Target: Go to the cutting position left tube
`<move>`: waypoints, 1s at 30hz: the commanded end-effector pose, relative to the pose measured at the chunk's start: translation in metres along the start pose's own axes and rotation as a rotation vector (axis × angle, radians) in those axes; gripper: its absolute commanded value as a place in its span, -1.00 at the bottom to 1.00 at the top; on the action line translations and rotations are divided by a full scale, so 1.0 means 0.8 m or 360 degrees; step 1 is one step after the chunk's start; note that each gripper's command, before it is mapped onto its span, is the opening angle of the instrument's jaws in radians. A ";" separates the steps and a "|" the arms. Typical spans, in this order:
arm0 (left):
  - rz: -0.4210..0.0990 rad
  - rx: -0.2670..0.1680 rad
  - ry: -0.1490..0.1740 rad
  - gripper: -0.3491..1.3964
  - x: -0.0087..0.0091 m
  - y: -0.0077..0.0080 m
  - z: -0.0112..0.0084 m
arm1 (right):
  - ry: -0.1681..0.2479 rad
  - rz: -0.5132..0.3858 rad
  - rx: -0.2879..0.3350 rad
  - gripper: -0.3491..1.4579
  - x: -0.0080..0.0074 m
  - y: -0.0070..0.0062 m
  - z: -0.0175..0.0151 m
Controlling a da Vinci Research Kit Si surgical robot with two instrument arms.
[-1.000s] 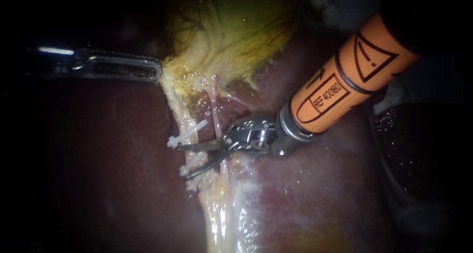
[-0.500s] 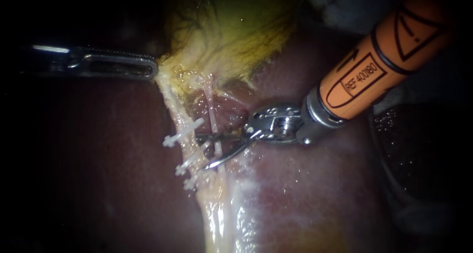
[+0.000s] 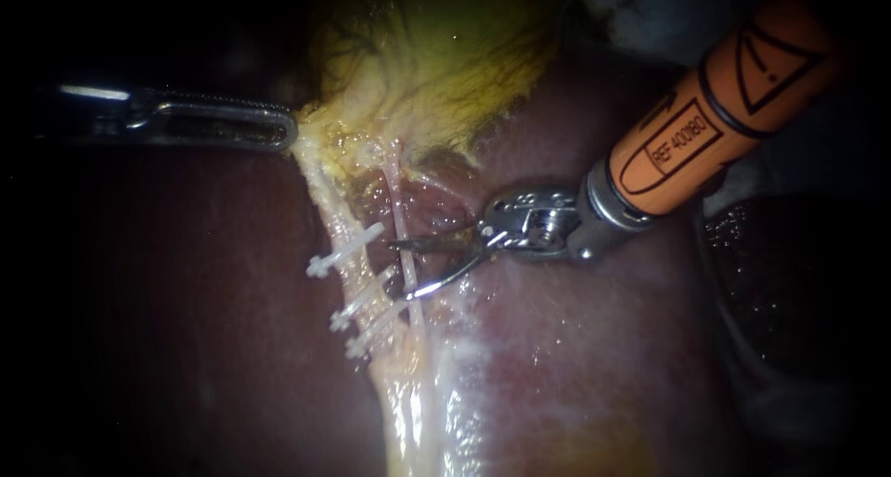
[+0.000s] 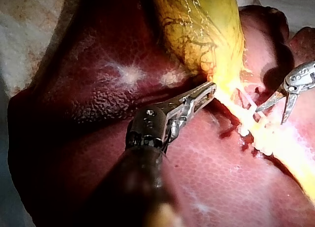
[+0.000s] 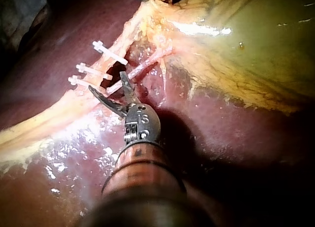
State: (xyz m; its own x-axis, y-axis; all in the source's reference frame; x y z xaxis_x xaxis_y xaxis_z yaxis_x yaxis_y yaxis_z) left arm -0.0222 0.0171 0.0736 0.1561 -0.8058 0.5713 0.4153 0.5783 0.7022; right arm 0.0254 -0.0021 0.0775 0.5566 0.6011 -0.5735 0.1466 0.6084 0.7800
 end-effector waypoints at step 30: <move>0.0002 -0.0003 -0.0002 -1.00 0.0003 0.0000 0.0003 | -0.0110 0.0434 0.0527 0.13 0.0000 0.0059 0.0038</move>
State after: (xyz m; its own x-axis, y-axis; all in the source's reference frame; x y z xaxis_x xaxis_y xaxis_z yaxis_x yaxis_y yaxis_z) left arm -0.0224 0.0170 0.0738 0.1554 -0.8050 0.5725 0.4172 0.5788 0.7007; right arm 0.0287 -0.0009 0.0820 0.6639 0.6746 -0.3229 0.2365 0.2202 0.9463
